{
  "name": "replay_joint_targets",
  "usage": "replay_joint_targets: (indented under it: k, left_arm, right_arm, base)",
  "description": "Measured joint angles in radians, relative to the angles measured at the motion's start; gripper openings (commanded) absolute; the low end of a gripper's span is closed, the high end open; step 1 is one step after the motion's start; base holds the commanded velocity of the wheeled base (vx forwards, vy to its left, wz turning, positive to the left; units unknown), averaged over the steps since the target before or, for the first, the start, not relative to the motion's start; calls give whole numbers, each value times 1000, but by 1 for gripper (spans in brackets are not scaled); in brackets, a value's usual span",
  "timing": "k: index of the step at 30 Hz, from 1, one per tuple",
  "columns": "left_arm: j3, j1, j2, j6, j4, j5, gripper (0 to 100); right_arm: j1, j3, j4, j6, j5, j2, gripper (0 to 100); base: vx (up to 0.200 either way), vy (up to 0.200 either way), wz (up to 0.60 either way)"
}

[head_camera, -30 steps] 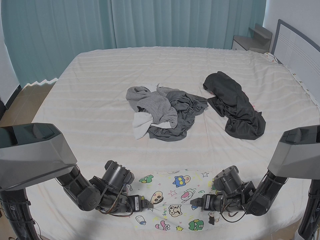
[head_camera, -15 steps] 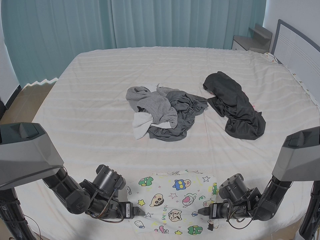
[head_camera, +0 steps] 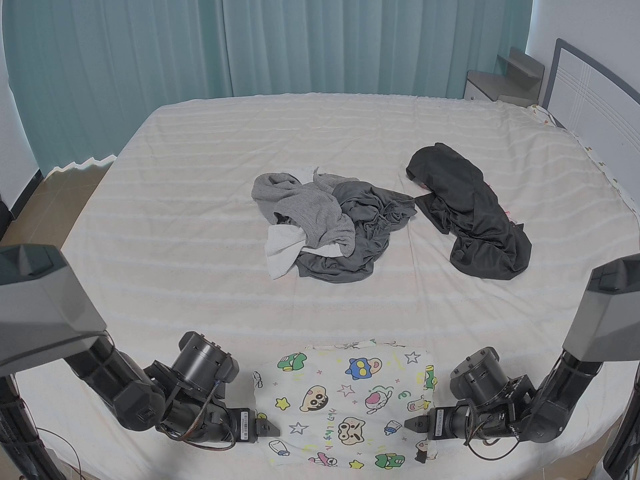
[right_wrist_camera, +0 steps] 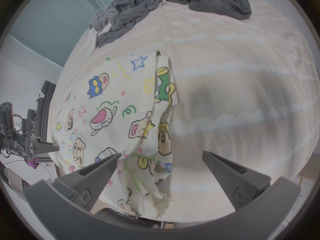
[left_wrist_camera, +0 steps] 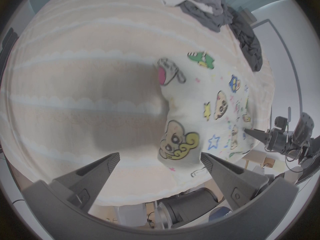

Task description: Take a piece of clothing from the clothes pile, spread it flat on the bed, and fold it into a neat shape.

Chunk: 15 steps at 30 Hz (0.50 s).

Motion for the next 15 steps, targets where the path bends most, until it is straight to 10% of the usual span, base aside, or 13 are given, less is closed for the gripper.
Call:
replay_joint_targets:
  k: [15]
  left_arm:
    - [75,78,-527,-63,1,142,100]
  right_arm:
    - [-44,122,45,-55,-198,-523,100]
  base:
    - [0,0,0]
